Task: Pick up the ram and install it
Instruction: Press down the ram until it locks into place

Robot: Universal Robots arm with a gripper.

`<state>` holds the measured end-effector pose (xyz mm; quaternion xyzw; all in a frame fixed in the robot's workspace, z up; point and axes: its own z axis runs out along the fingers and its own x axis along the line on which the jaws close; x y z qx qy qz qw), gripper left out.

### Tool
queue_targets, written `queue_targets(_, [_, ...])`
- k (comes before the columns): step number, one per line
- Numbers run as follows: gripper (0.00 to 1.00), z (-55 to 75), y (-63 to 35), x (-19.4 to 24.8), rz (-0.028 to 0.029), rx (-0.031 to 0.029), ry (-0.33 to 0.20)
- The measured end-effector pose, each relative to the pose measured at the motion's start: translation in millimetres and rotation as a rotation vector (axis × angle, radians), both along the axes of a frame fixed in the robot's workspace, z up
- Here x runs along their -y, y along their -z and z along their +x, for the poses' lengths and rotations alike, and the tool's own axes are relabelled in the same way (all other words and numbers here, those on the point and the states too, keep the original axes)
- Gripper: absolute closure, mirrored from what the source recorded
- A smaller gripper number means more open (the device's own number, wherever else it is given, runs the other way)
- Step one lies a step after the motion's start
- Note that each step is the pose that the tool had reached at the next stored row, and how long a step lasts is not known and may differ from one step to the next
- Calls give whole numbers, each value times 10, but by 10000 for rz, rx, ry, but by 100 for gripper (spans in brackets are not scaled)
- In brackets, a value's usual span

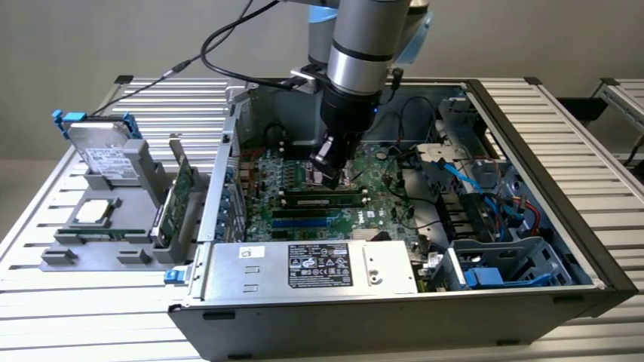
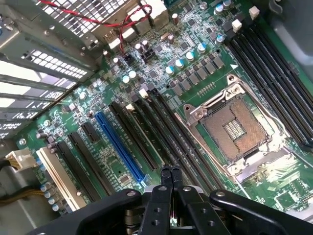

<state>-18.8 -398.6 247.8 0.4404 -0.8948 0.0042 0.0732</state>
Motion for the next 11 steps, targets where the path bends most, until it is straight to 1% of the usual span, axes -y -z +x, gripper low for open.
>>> queue_targets(2, [90, 0, 2, 0, -19, 0, 269])
queue_targets(11, [90, 0, 15, 0, -67, -1, 1502])
